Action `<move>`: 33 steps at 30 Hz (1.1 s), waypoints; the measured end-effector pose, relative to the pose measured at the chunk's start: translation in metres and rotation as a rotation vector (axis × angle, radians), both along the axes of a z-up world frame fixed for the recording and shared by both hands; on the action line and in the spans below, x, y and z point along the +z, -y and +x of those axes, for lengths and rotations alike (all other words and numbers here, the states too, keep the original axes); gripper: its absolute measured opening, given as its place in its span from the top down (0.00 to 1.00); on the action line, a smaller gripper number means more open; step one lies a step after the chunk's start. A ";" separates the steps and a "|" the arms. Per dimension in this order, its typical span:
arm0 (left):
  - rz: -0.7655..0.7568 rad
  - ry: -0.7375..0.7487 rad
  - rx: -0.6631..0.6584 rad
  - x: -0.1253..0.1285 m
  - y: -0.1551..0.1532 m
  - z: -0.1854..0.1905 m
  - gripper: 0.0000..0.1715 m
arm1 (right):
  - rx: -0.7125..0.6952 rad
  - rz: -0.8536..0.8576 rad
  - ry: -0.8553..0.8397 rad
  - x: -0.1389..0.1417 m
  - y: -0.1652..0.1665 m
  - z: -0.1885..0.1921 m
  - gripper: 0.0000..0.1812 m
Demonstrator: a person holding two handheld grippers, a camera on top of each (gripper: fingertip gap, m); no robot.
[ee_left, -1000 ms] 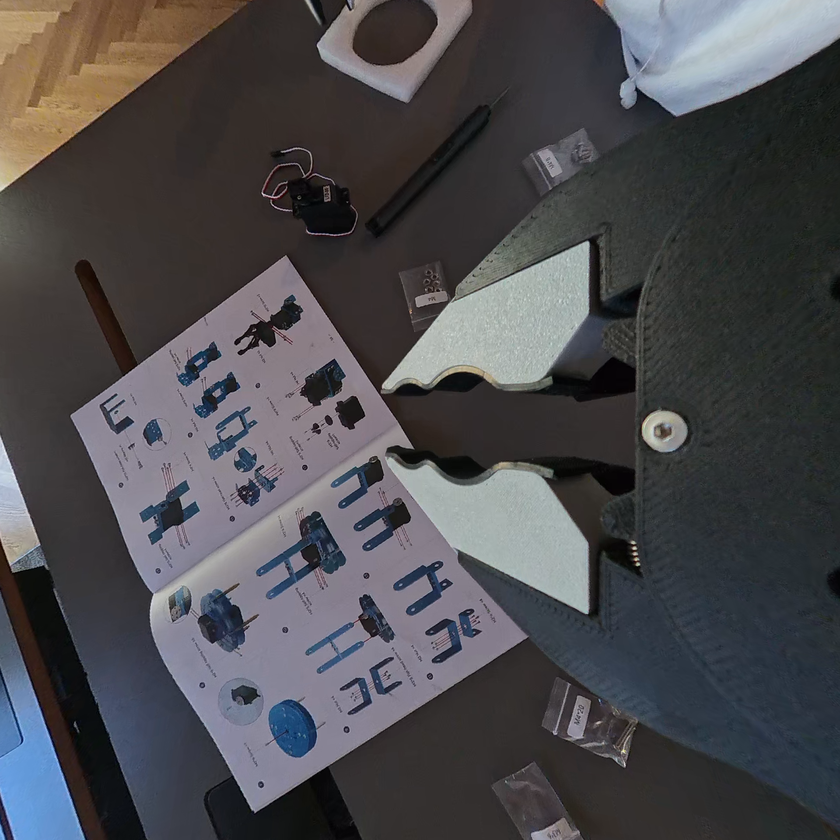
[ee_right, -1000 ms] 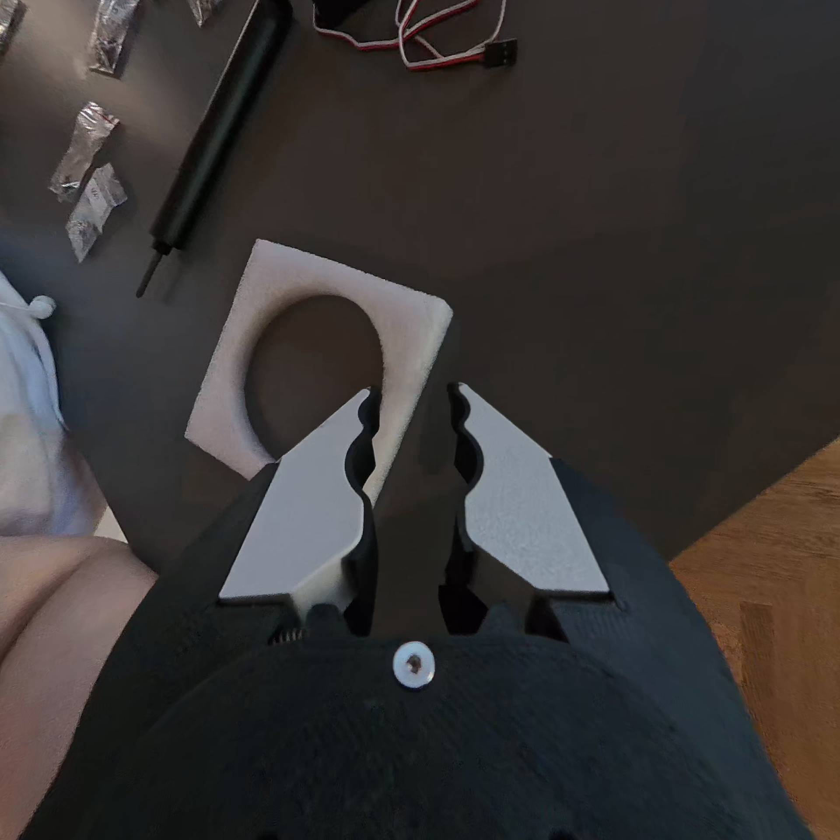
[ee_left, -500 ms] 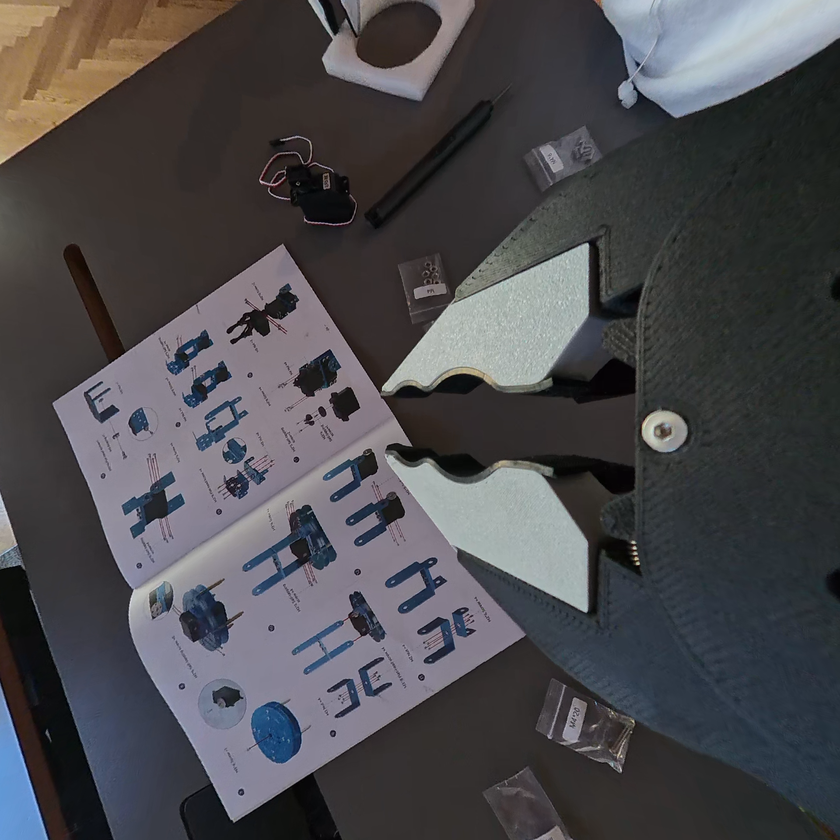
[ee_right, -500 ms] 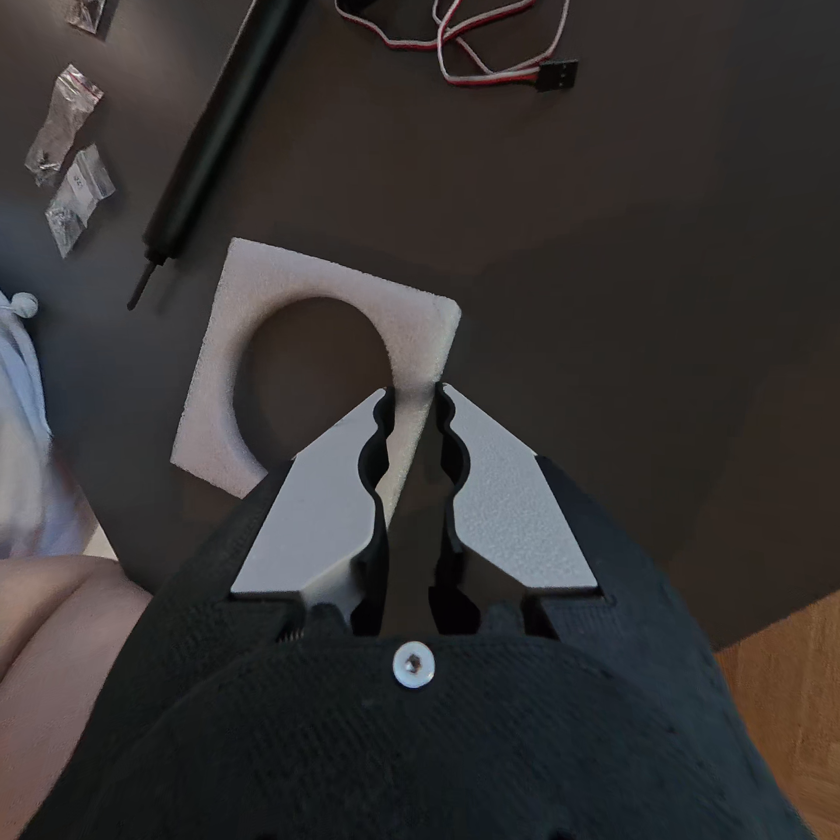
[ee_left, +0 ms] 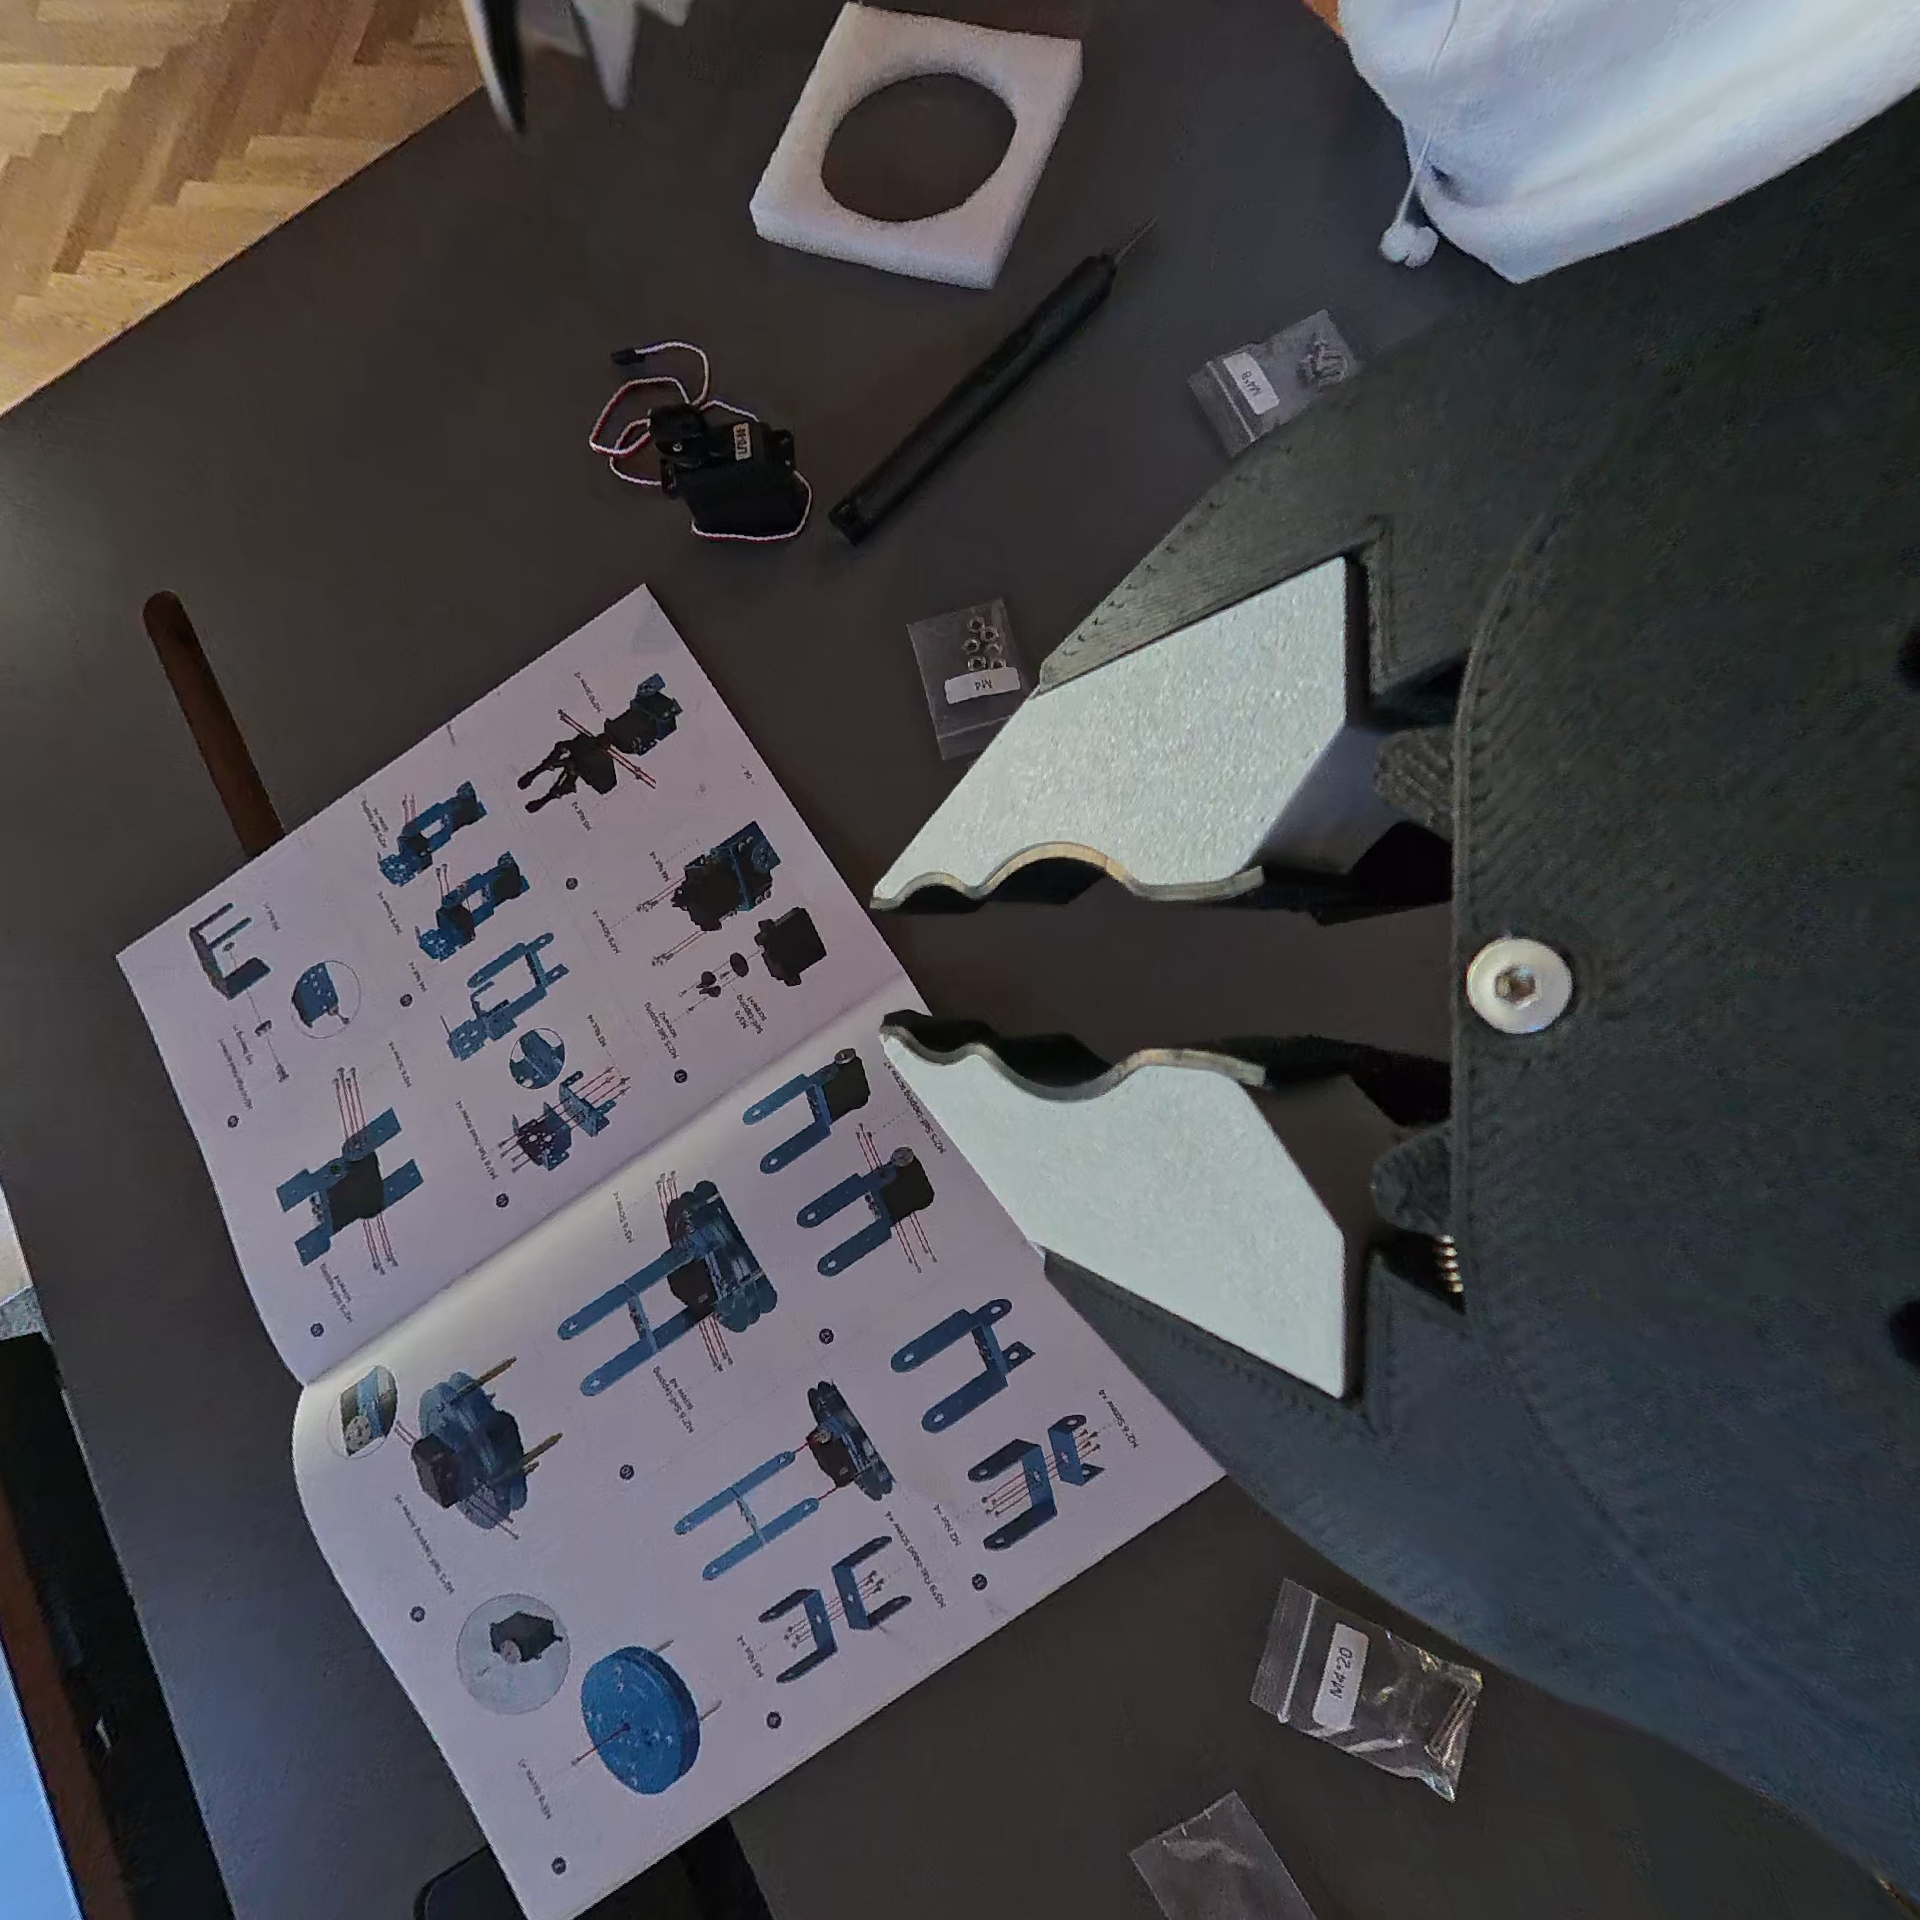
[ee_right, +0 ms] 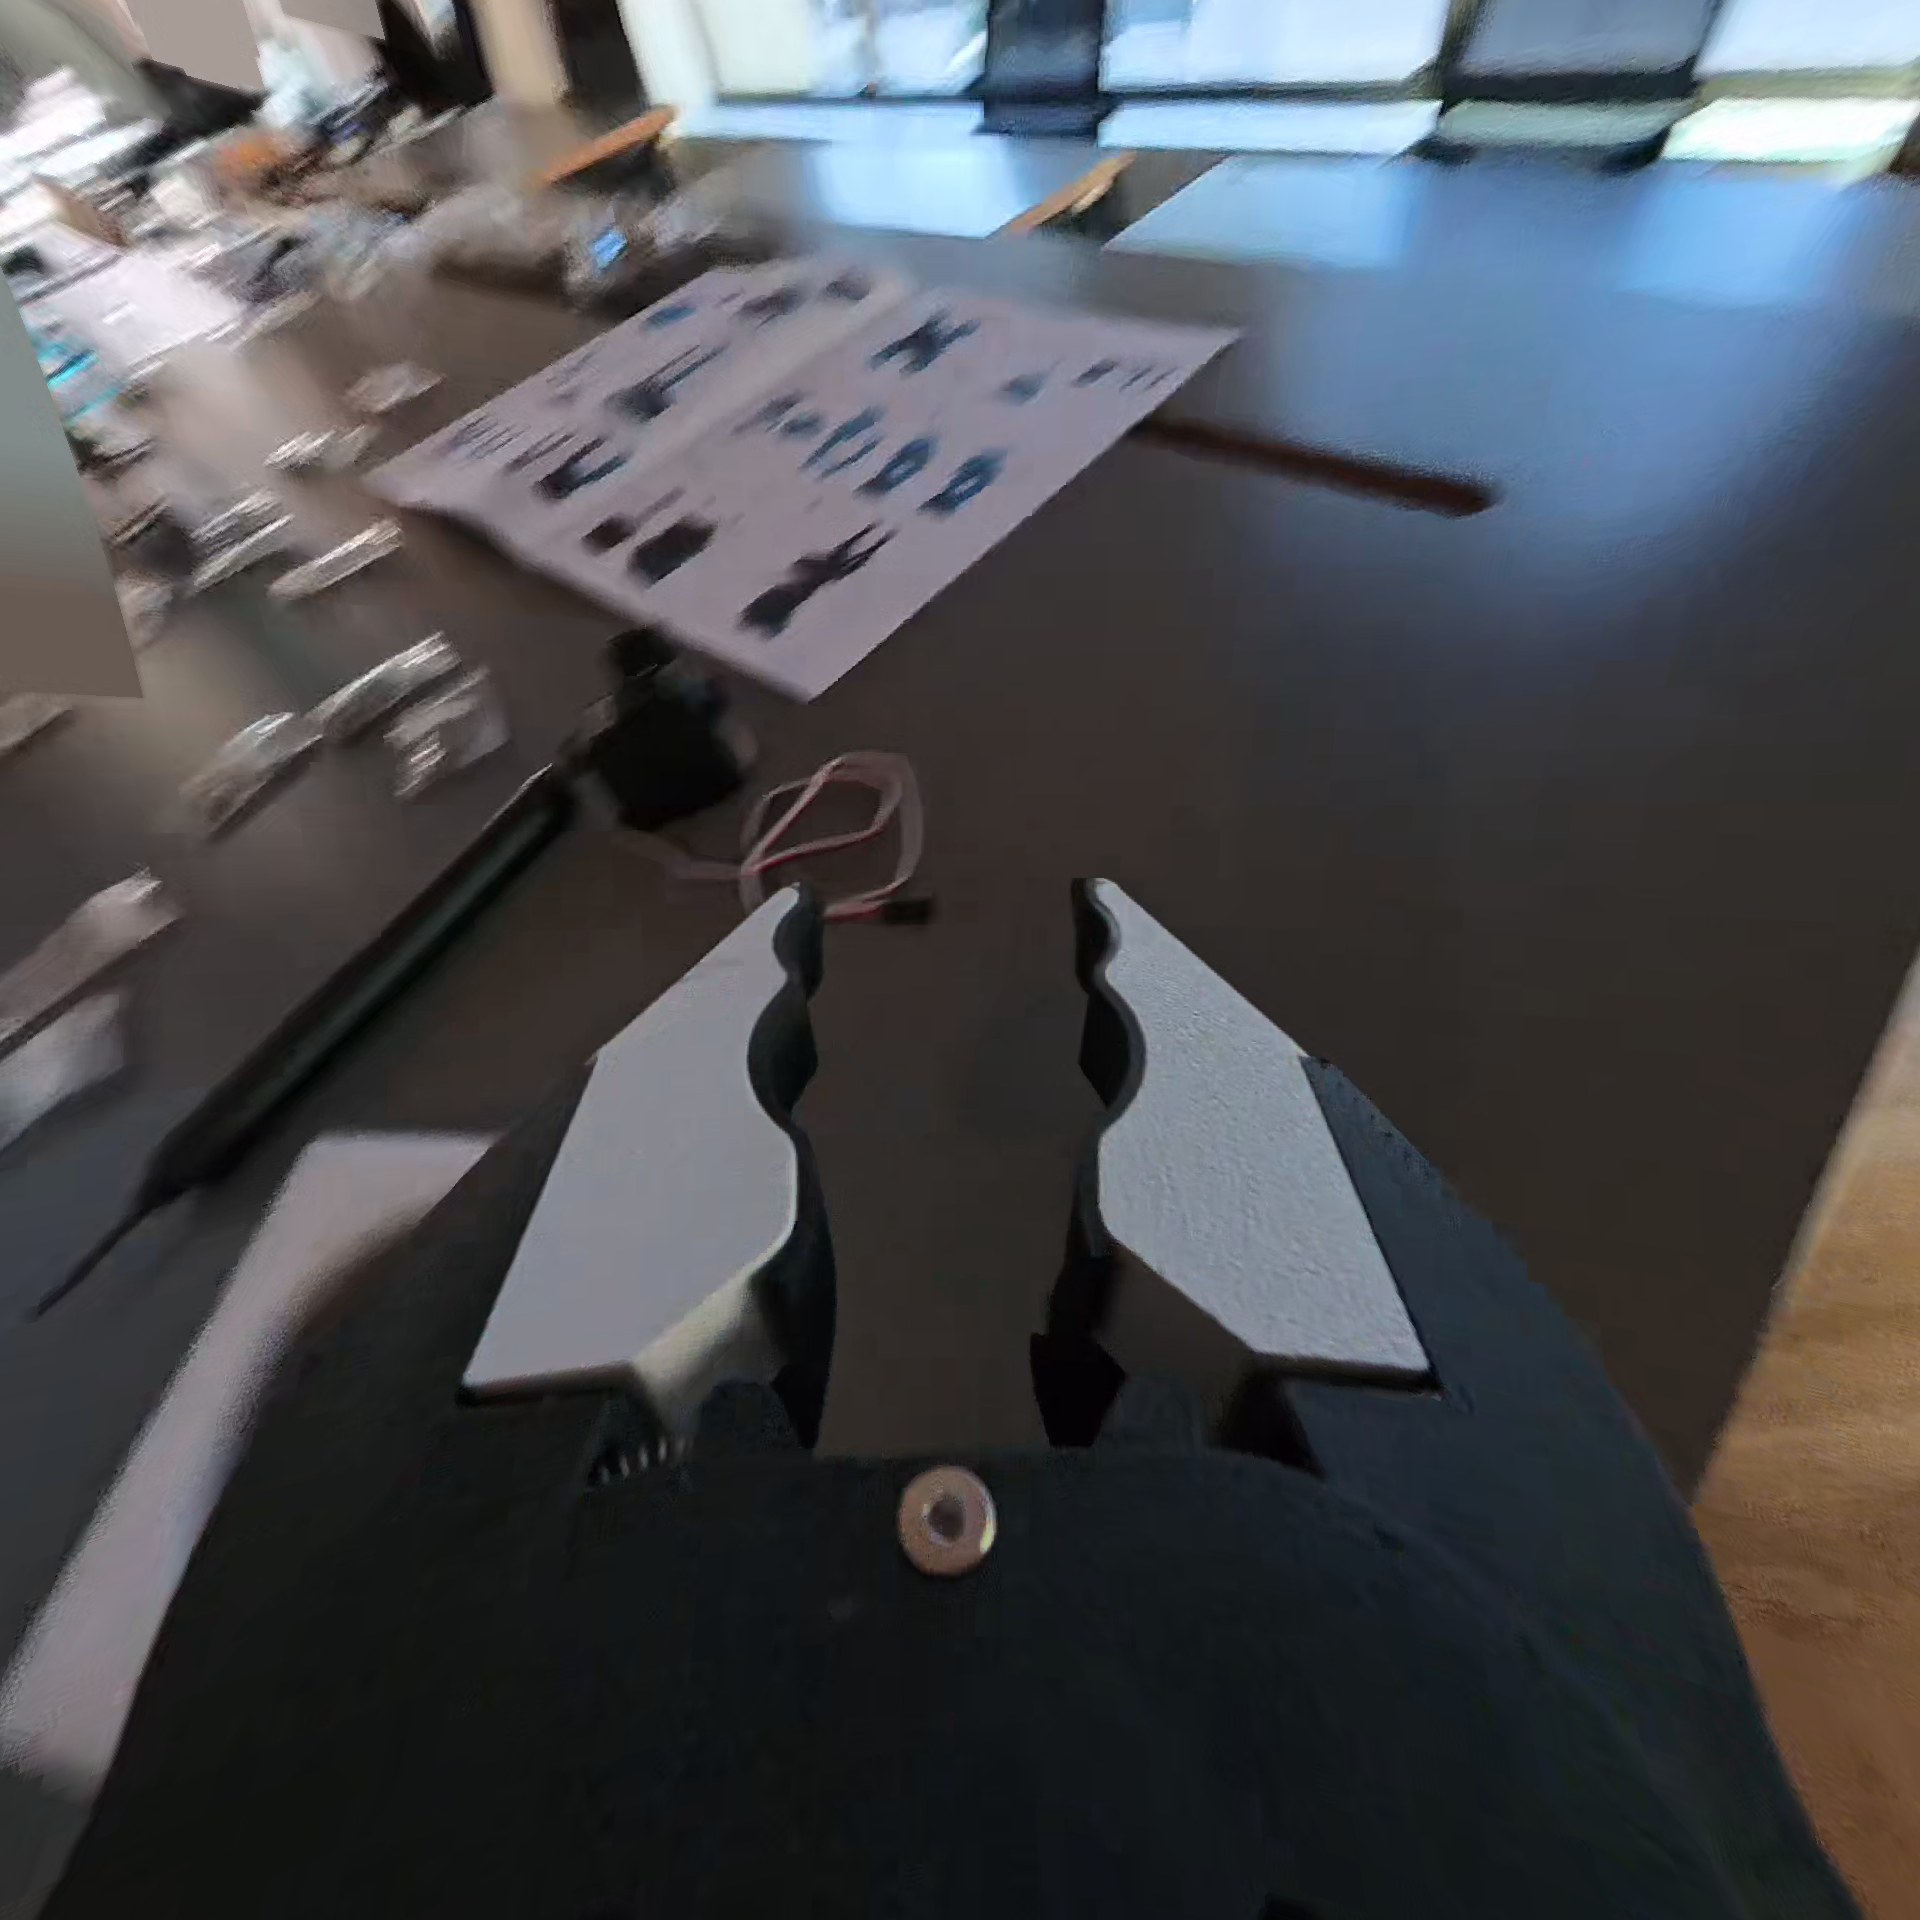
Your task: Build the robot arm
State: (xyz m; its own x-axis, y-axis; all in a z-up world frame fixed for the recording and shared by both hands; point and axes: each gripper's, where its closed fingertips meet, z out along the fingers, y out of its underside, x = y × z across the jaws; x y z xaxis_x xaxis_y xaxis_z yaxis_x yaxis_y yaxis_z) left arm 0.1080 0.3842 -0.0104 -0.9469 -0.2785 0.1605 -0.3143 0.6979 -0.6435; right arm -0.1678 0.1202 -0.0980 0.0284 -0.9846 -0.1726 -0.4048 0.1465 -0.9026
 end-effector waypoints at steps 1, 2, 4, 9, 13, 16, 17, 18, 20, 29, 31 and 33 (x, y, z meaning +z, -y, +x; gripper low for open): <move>0.000 -0.002 0.001 0.001 0.000 -0.001 0.89 | -0.084 -0.045 0.024 -0.001 0.015 0.006 0.70; -0.002 -0.005 0.000 0.002 0.000 -0.003 0.88 | -0.146 -0.108 0.016 -0.006 0.027 0.008 0.66; -0.017 0.006 -0.008 0.007 0.001 -0.007 0.87 | -0.278 -0.240 -0.010 -0.013 0.050 0.008 0.66; -0.051 0.030 0.024 0.015 0.001 -0.002 0.82 | -0.413 -0.336 0.067 -0.002 0.070 0.009 0.67; -0.079 0.027 0.071 0.018 0.002 0.007 0.79 | -0.471 -0.445 0.058 0.001 0.083 0.000 0.67; -0.096 0.038 0.075 0.021 0.007 0.007 0.79 | -0.446 -0.465 0.039 -0.002 0.081 0.001 0.67; -0.107 0.040 0.069 0.022 0.010 0.006 0.80 | -0.428 -0.476 0.038 -0.003 0.079 0.003 0.68; -0.126 0.039 0.061 0.025 0.013 0.004 0.80 | -0.413 -0.492 0.037 -0.003 0.077 0.004 0.69; -0.156 0.035 0.048 0.029 0.020 0.000 0.80 | -0.400 -0.523 0.031 -0.004 0.075 0.006 0.69; -0.157 0.035 0.036 0.028 0.024 -0.003 0.81 | -0.378 -0.553 0.043 -0.003 0.070 0.007 0.71; -0.150 0.035 0.030 0.027 0.024 -0.004 0.81 | -0.364 -0.546 0.045 -0.003 0.069 0.008 0.76; -0.147 0.034 0.029 0.027 0.024 -0.005 0.81 | -0.353 -0.543 0.043 -0.004 0.067 0.009 0.78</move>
State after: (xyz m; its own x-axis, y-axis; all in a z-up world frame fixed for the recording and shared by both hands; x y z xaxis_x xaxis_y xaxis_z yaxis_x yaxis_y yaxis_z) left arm 0.1035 0.3604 0.0161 -0.9445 -0.2814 0.1695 -0.3091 0.5865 -0.7487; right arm -0.1593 0.0528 -0.1018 -0.3175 -0.8825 0.3469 -0.3775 -0.2179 -0.9000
